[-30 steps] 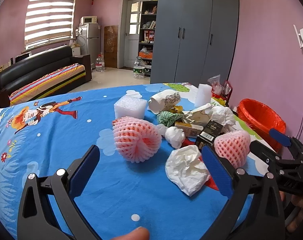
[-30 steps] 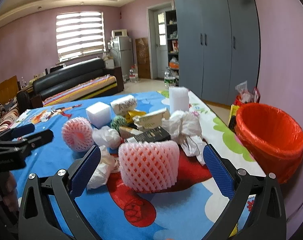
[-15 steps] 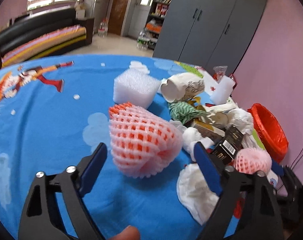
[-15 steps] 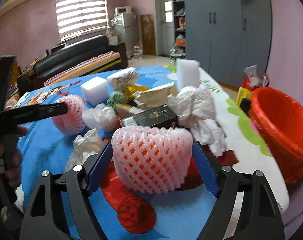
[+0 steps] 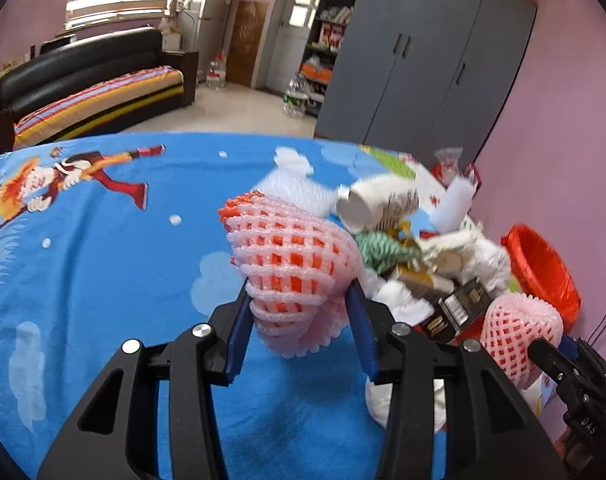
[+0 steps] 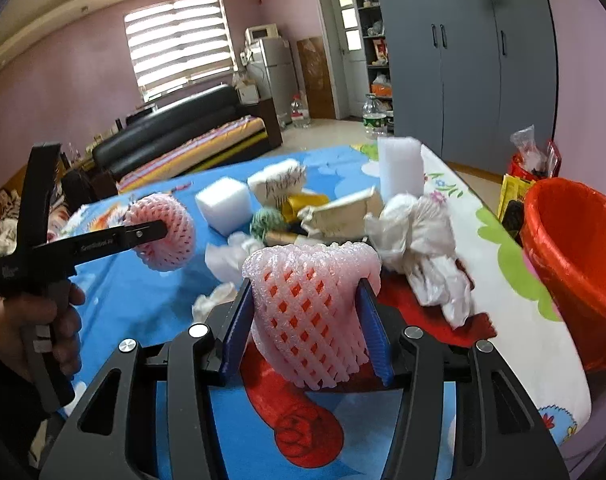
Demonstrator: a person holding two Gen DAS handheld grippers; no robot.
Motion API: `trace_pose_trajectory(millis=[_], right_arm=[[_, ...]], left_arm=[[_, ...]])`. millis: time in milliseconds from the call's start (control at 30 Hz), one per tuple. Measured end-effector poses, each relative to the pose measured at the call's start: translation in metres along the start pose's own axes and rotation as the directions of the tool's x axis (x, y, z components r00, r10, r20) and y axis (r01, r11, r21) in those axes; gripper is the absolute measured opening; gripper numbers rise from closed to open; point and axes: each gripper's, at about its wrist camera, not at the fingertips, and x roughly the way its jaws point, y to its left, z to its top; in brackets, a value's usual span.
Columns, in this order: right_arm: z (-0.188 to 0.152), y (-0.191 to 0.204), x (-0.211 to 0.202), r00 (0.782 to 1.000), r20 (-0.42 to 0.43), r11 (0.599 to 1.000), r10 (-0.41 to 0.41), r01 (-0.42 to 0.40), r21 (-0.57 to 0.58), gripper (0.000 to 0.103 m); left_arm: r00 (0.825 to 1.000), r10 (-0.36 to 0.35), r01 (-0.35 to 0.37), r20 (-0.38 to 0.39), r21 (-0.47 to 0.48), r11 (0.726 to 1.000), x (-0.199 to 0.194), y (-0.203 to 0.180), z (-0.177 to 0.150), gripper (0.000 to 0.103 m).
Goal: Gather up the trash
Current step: 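Grasp a pink foam net with the left tool while the right tool grasps another, then carry both pink foam nets over the red bin and open both tools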
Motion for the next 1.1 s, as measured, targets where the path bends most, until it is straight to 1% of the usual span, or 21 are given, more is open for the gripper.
trace_pose_trajectory(millis=[133,233,333,467,533,633,667,733,767,800,867,900,967,1033,1100], right_arm=[[0.018,-0.012,-0.014,0.998,0.059,1.000,-0.026,0.025,0.014,0.049],[0.030,-0.031,-0.023,0.992,0.103,0.997,-0.077,0.073,0.039,0.050],[0.041,-0.052,-0.030,0.981,0.137,0.990,-0.136,0.129,0.060,0.049],[0.057,-0.086,-0.041,0.957,0.168,0.970,-0.235,0.219,0.108,0.050],[0.061,-0.103,-0.045,0.943,0.170,0.955,-0.287,0.267,0.132,0.050],[0.065,-0.135,-0.054,0.912,0.170,0.921,-0.373,0.342,0.185,0.050],[0.066,-0.146,-0.054,0.899,0.155,0.905,-0.409,0.378,0.197,0.050],[0.066,-0.166,-0.056,0.882,0.134,0.881,-0.451,0.416,0.226,0.050],[0.066,-0.178,-0.058,0.869,0.122,0.863,-0.480,0.443,0.241,0.050],[0.067,-0.188,-0.059,0.857,0.116,0.850,-0.502,0.465,0.247,0.050],[0.066,-0.207,-0.061,0.838,0.101,0.827,-0.535,0.496,0.265,0.050],[0.064,-0.215,-0.063,0.829,0.098,0.816,-0.551,0.510,0.273,0.050],[0.062,-0.231,-0.065,0.807,0.086,0.791,-0.584,0.541,0.286,0.050],[0.060,-0.244,-0.063,0.804,0.069,0.782,-0.590,0.549,0.296,0.050],[0.057,-0.252,-0.062,0.794,0.060,0.770,-0.605,0.564,0.297,0.050]], left_arm=[[0.998,-0.025,0.025,0.064,0.010,1.000,-0.016,-0.009,0.012,0.043],[0.994,-0.064,0.061,0.093,0.039,0.997,-0.022,-0.026,0.026,0.043],[0.990,-0.098,0.090,0.105,0.074,0.993,-0.021,-0.047,0.040,0.043],[0.981,-0.162,0.149,0.103,0.126,0.981,-0.014,-0.083,0.057,0.043],[0.973,-0.213,0.198,0.088,0.158,0.967,-0.005,-0.110,0.066,0.043],[0.960,-0.271,0.253,0.066,0.205,0.946,0.007,-0.145,0.074,0.043],[0.952,-0.301,0.281,0.054,0.230,0.932,0.013,-0.162,0.078,0.043],[0.939,-0.341,0.322,0.031,0.259,0.910,0.023,-0.186,0.083,0.043],[0.932,-0.363,0.345,0.017,0.272,0.898,0.028,-0.199,0.085,0.043],[0.919,-0.393,0.377,-0.002,0.292,0.879,0.035,-0.216,0.088,0.043],[0.898,-0.438,0.425,-0.033,0.311,0.850,0.047,-0.244,0.089,0.044],[0.882,-0.468,0.462,-0.062,0.317,0.828,0.057,-0.260,0.090,0.044],[0.862,-0.496,0.499,-0.102,0.337,0.798,0.074,-0.285,0.091,0.044],[0.845,-0.515,0.530,-0.143,0.354,0.771,0.090,-0.311,0.086,0.044],[0.831,-0.527,0.554,-0.178,0.361,0.751,0.103,-0.332,0.082,0.044]])
